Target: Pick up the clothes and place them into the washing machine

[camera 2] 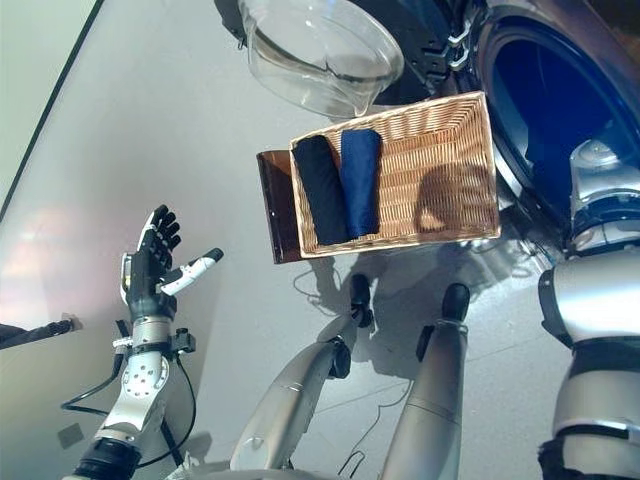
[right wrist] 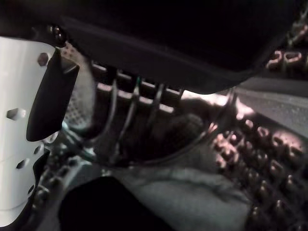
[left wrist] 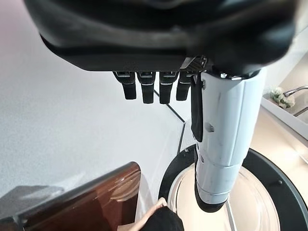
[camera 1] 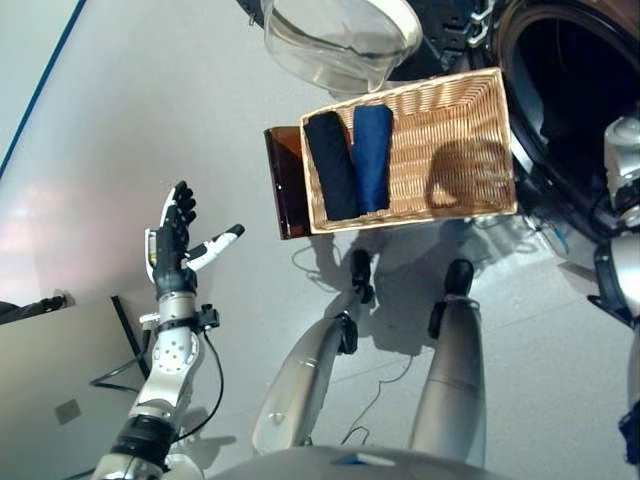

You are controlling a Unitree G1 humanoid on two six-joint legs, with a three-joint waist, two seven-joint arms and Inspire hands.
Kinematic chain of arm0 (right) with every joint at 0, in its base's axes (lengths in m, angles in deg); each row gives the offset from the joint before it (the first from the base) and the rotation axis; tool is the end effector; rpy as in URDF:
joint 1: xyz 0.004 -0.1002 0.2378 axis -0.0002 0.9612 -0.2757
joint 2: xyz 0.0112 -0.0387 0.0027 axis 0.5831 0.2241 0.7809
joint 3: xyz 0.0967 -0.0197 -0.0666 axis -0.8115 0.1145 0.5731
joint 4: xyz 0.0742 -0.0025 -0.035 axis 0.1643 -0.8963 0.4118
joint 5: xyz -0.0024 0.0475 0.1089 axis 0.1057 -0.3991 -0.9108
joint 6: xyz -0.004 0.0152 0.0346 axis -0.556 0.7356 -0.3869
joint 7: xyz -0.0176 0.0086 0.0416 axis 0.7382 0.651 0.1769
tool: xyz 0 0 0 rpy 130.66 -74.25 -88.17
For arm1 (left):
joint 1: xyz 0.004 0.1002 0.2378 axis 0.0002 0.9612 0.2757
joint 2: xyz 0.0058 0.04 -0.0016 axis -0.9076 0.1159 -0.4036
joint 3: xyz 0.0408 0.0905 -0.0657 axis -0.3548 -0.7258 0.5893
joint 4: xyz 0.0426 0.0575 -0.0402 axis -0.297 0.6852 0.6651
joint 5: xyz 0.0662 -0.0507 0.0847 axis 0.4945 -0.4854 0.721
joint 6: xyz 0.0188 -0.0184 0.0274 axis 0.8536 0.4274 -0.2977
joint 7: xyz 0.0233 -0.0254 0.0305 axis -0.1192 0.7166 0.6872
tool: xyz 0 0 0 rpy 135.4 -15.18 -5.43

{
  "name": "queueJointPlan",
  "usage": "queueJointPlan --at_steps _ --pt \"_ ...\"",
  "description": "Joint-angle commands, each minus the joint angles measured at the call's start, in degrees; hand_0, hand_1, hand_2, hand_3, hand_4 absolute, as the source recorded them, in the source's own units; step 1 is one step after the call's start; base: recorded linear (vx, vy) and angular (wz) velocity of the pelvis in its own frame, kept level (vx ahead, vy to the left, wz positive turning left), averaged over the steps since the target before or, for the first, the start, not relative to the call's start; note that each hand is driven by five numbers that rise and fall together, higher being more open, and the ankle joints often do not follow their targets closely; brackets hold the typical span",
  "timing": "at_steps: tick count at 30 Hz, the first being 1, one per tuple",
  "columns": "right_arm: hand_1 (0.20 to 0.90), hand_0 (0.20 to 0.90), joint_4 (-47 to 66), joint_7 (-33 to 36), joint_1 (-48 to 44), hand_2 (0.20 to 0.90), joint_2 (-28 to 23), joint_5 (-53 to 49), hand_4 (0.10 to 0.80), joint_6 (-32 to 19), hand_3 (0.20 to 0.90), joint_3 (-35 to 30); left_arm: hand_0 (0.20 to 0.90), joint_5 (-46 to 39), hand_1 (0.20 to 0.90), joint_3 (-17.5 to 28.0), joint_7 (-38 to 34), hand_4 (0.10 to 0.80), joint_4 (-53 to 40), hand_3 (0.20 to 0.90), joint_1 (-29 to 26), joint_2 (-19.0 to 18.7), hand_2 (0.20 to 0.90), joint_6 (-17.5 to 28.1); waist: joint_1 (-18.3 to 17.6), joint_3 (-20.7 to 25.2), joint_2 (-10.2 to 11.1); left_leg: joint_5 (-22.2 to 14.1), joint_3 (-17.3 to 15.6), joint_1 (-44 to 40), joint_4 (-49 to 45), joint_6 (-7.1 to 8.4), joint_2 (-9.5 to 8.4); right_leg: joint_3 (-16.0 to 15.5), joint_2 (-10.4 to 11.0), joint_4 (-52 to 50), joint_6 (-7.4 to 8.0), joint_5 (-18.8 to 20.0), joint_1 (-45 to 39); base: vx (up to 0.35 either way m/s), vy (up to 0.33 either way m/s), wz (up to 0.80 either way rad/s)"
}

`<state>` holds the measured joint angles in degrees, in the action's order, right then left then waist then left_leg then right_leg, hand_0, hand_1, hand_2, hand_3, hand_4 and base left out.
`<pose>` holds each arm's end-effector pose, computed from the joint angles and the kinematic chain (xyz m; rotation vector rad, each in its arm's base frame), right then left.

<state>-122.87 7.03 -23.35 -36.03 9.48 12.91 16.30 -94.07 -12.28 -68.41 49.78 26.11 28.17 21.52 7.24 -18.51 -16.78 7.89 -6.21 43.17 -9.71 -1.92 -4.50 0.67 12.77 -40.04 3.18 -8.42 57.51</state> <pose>0.3572 -0.3511 0.2678 -0.6056 -0.2723 -1.1890 0.2081 0.2081 0.0062 0.0764 -0.2109 0.3241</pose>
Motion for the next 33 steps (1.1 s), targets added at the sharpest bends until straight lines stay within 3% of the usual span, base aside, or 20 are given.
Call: queueJointPlan --at_steps 1,13,18,23,26,27,33 --pt "0.900 0.900 3.63 1.51 -10.92 0.900 -4.93 1.35 0.800 -4.50 0.900 5.42 0.900 -1.18 0.900 6.36 -1.84 0.800 -2.57 0.900 1.88 -4.03 0.900 3.67 2.20 4.19 1.44 -6.56 2.16 0.26 -2.94 4.53 1.74 -2.54 -3.81 9.97 -2.79 1.60 -6.41 0.000 0.000 0.00" --pt "0.900 0.900 8.73 -2.68 -0.93 0.900 2.45 -7.89 0.800 -10.45 0.900 -3.33 0.900 -3.74 0.900 7.10 -0.58 0.800 0.66 0.900 0.92 -3.72 0.900 4.73 1.76 4.12 2.54 -6.95 1.83 -0.12 -3.39 4.15 1.73 -2.87 -3.91 10.60 -2.72 2.02 -7.41 -0.001 0.008 -0.03" --pt "0.900 0.900 14.62 -5.26 7.39 0.900 8.49 -10.06 0.800 -12.96 0.900 -7.25 0.900 -5.25 0.900 7.99 0.88 0.800 1.71 0.900 0.21 -3.80 0.900 5.34 1.59 4.09 3.30 -7.04 1.88 -0.19 -3.76 3.94 1.84 -3.31 -3.95 10.85 -2.76 2.40 -7.95 -0.005 0.009 -0.02" --pt "0.900 0.900 27.06 -2.08 19.61 0.900 13.18 -6.26 0.800 -16.83 0.900 -14.62 0.900 -4.43 0.900 8.75 -0.16 0.800 3.59 0.900 -0.66 -3.12 0.900 6.38 1.31 3.94 4.10 -6.84 2.34 -0.73 -3.38 3.68 1.85 -3.87 -3.90 11.78 -2.47 2.77 -9.10 -0.009 0.004 -0.04" --pt "0.900 0.900 29.50 -4.51 23.32 0.900 15.01 -7.88 0.800 -17.18 0.900 -15.82 0.900 -3.72 0.900 9.84 -0.59 0.800 3.68 0.900 -1.19 -2.86 0.900 6.35 1.16 3.42 4.93 -5.07 2.02 -0.47 -3.04 3.28 2.22 -4.97 -3.97 12.85 -2.83 4.88 -9.38 -0.085 0.000 0.05" --pt "0.900 0.900 30.94 -4.77 25.02 0.900 15.92 -8.31 0.800 -17.30 0.900 -16.45 0.900 -3.65 0.900 10.23 -0.61 0.800 3.63 0.900 -1.06 -2.65 0.900 6.19 0.98 3.78 5.51 -6.54 2.56 -1.26 -2.95 3.56 2.02 -4.67 -3.95 12.84 -2.38 3.44 -10.09 0.104 -0.013 0.11" --pt "0.900 0.900 36.68 -7.38 34.49 0.900 22.52 -10.14 0.800 -19.49 0.900 -18.00 0.900 -3.97 0.900 11.09 -0.03 0.800 4.38 0.900 -1.25 -1.38 0.900 6.27 0.18 3.64 7.70 -6.99 2.96 -2.40 -2.76 3.29 1.95 -5.19 -3.88 14.71 -2.10 4.11 -12.32 0.021 -0.002 0.01"
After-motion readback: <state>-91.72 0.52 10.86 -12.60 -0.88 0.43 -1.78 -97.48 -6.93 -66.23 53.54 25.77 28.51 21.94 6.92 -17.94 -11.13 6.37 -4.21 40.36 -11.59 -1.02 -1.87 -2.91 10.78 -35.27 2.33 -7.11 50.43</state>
